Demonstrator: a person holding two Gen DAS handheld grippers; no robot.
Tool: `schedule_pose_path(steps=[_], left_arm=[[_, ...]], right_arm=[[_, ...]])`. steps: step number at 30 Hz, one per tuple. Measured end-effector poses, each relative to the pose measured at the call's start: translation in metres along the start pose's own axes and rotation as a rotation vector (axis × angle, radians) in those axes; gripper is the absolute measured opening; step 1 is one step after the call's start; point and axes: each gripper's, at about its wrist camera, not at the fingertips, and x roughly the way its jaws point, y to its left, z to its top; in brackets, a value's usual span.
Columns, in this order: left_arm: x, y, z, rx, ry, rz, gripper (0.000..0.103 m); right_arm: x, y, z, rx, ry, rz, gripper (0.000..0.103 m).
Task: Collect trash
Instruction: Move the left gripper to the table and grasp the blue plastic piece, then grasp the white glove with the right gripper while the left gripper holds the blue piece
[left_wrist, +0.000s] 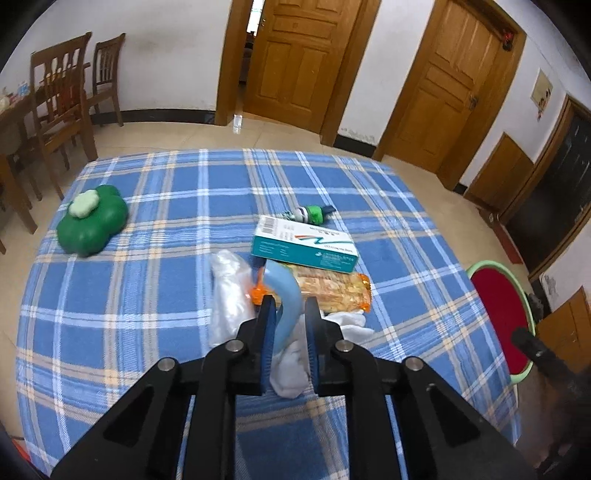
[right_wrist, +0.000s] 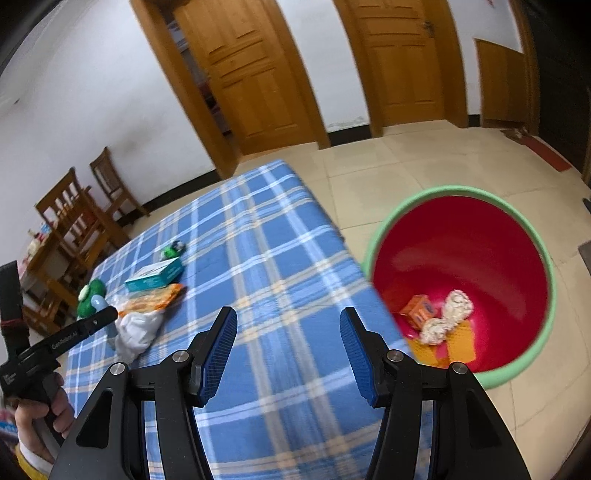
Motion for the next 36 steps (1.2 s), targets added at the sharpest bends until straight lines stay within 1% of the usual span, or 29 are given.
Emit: schedule_pose_path(steps=[2, 6, 16, 18, 20, 22, 24, 26, 32, 36], left_arm=[[-0.007, 0.006, -0.001, -0.016, -0.014, 0.001, 0.013], [-0.017, 0.019, -0.004, -0.05, -0.026, 0.005, 0.012], [-0.024, 0.052, -0.021, -0.113, -0.02, 0.006, 0.013], [-0.025, 0.059, -0.024, -0.122, -0.02, 0.012, 0.017], [-0.026, 0.067, -0.026, -0.134, -0.021, 0.03, 0.029], [-0.027, 0.075, -0.029, -0.144, -0.022, 0.05, 0.033], [-0.028, 0.082, -0.031, -0.148, -0.021, 0.059, 0.033], [-0.028, 0.089, -0.033, -0.153, -0.02, 0.052, 0.035], [-0.027, 0.093, -0.038, -0.142, -0.008, 0.044, 0.04], [-0.027, 0.089, -0.039, -0.13, -0.006, 0.038, 0.04]], right_arm=[[0.003, 0.008, 0.001, -0.017, 0.009, 0.017, 0.059], [0.014, 0.03, 0.0, -0.054, 0.034, 0.062, 0.059], [0.039, 0.086, -0.005, -0.112, 0.092, 0.15, 0.059], [0.046, 0.095, -0.006, -0.109, 0.108, 0.165, 0.059], [0.052, 0.101, -0.008, -0.106, 0.124, 0.173, 0.059], [0.061, 0.11, -0.01, -0.102, 0.145, 0.179, 0.059], [0.068, 0.118, -0.012, -0.098, 0.162, 0.183, 0.059], [0.075, 0.125, -0.014, -0.093, 0.176, 0.184, 0.059], [0.097, 0.139, -0.021, -0.054, 0.228, 0.206, 0.059], [0.105, 0.144, -0.025, -0.05, 0.223, 0.21, 0.059]])
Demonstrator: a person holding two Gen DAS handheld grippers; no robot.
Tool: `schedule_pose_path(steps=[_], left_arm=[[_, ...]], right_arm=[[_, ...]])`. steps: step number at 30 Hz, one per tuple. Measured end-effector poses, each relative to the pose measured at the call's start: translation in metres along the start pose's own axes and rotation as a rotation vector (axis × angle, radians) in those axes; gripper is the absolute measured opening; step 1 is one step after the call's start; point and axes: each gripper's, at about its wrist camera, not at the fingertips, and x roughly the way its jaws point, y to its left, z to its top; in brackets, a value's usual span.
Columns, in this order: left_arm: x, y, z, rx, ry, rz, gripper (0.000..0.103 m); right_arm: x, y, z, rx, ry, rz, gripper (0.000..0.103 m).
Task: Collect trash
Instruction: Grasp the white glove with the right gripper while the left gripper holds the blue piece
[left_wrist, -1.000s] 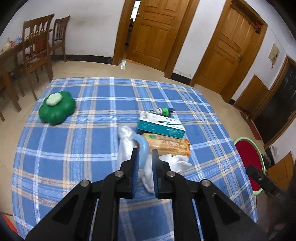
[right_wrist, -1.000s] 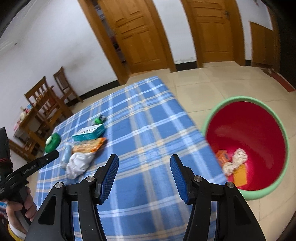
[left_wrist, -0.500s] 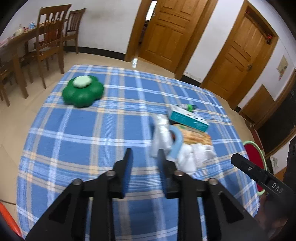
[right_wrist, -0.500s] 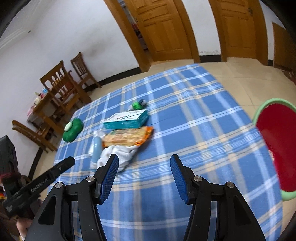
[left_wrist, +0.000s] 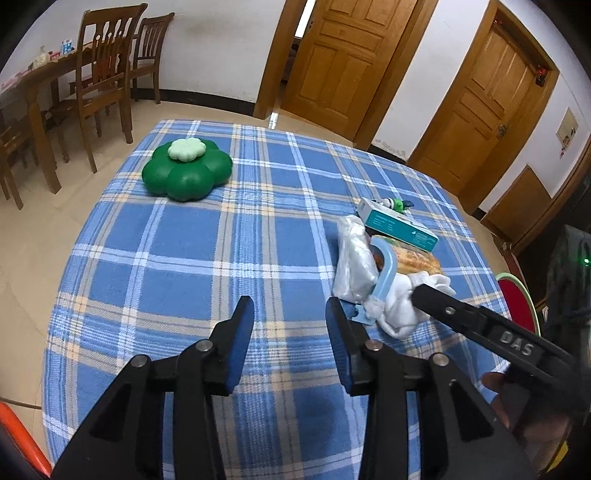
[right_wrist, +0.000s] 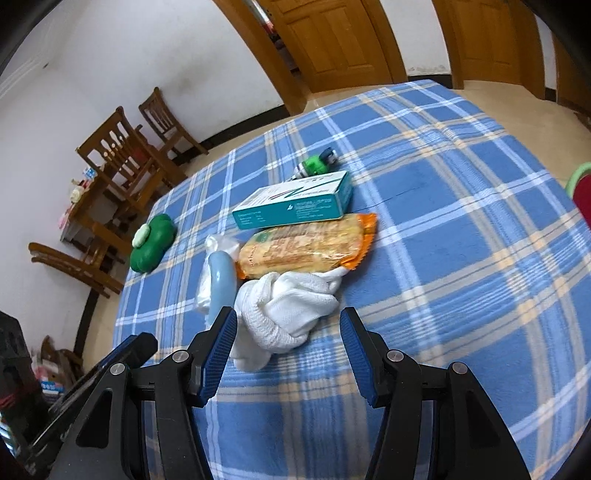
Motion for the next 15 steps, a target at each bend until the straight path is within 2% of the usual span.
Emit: schedule_pose_path(steps=[1, 4, 6, 9, 15], left_arm=[[0.0, -0.001, 0.0, 0.0, -0.001, 0.0, 0.042], [0.001, -0.007, 0.0, -0.001, -0.005, 0.002, 0.05], [0.002, -0.012, 0.0, 0.0, 0.0, -0.001, 0.051], [0.005, -0.022, 0.001, 0.007, 0.011, -0.012, 0.051], [0.02, -0.047, -0.003, 0.049, 0.039, -0.013, 0.051]], right_arm=[[0.001, -0.001, 0.0, 0.002, -0.004, 0.004, 0.047], [-0.001, -0.003, -0.002, -0.015, -0.007, 0.022, 0.024], [-0.007, -0.005, -0.003, -0.039, -0.024, 0.018, 0.016], [-0.02, -0.012, -0.003, -0.044, -0.054, 0.018, 0.013], [-0.045, -0.036, -0.007, -0.006, -0.094, 0.028, 0.013]])
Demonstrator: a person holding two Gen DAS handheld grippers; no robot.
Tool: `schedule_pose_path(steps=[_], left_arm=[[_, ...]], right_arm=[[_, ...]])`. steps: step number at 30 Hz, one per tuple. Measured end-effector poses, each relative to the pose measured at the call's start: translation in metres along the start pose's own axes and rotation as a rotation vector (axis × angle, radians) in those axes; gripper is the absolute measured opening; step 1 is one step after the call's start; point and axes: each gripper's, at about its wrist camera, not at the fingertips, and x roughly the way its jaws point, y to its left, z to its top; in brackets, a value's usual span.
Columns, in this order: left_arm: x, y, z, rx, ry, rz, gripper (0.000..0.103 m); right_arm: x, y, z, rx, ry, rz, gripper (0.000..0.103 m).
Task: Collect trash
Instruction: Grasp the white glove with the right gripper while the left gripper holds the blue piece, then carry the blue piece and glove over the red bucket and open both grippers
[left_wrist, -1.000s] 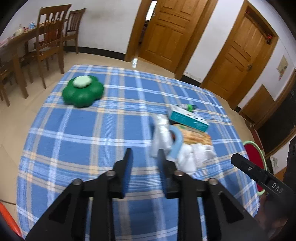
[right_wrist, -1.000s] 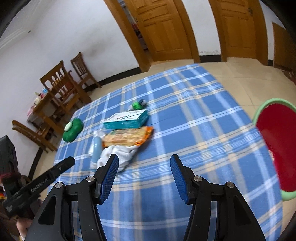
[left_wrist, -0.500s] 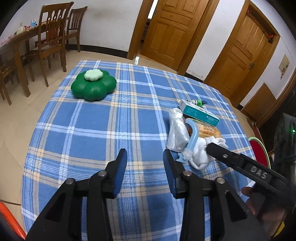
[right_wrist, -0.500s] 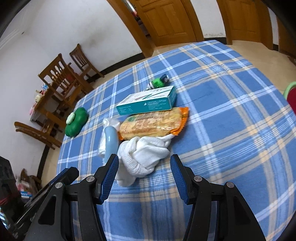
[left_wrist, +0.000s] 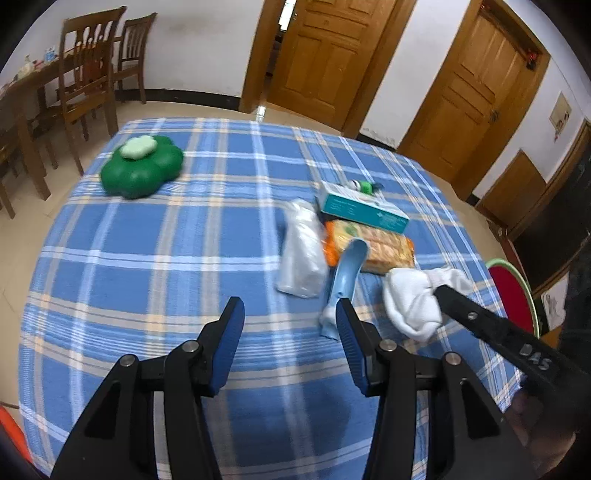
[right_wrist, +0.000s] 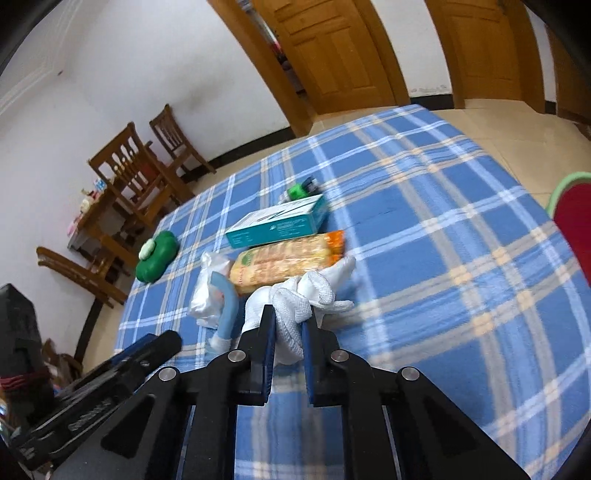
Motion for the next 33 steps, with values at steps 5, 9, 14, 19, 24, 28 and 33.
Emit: schedule_pose_path(steps=[5, 9, 14, 19, 24, 28, 33], left_arm=[[0.015, -0.017, -0.003, 0.03, 0.036, -0.008, 0.051], [0.022, -0.025, -0.006, 0.043, 0.06, -0.013, 0.051], [0.029, -0.033, -0.008, 0.054, 0.054, 0.018, 0.028], [0.027, -0.035, -0.012, 0.044, 0.047, 0.007, 0.019], [0.011, -0.044, -0.017, 0.043, 0.024, -0.034, 0.019], [-0.007, -0.055, -0.016, 0.045, -0.004, -0.083, 0.019], [-0.022, -0.081, -0.011, 0.084, -0.023, -0.139, 0.019]], right_arm=[[-0.025, -0.021, -0.001, 0.041, -0.044, -0.008, 0.013], [-0.047, -0.039, -0.004, 0.079, -0.092, -0.022, 0.013], [-0.069, -0.052, -0.005, 0.113, -0.143, -0.03, 0.013], [-0.092, -0.069, -0.01, 0.135, -0.192, -0.056, 0.013], [-0.11, -0.082, -0.011, 0.156, -0.226, -0.088, 0.013], [-0.124, -0.091, -0.012, 0.158, -0.252, -0.126, 0.013], [-0.139, -0.113, -0.011, 0.187, -0.275, -0.186, 0.013]])
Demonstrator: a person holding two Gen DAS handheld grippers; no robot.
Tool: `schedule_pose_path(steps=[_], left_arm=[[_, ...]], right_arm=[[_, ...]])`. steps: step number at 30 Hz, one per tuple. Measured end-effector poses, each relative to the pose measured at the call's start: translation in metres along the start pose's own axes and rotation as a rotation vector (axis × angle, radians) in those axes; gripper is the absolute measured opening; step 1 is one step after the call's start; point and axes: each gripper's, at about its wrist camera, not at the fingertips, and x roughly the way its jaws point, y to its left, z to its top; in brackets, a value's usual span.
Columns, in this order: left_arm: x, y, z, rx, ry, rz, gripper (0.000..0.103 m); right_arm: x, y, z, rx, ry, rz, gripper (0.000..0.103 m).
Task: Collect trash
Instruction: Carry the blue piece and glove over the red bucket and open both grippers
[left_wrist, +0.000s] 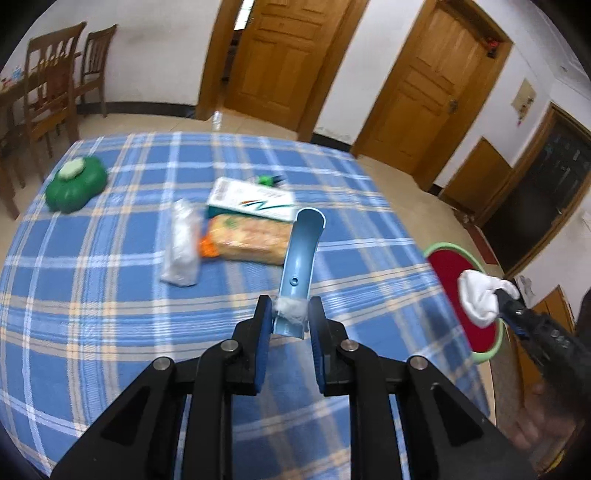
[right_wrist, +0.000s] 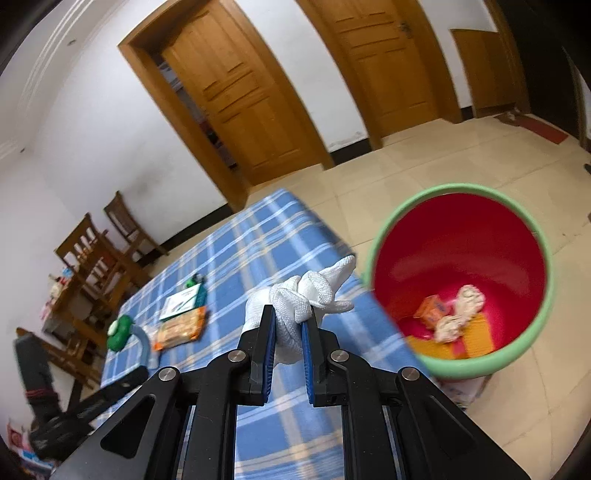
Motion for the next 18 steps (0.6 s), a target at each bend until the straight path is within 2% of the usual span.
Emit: schedule_pose_path(steps=[9, 18], left_arm=[[0.004, -0.061, 0.013, 0.099, 0.029, -0.107, 0.019], [0.04, -0.122, 0.022, 0.196, 0.1, -0.182, 0.019]], right_arm=[[-0.004, -0.042, 0.011, 0.056, -0.02, -0.109, 0.014], [0.005, -0.081, 0.021, 0.065, 0.0, -0.229, 0.016]])
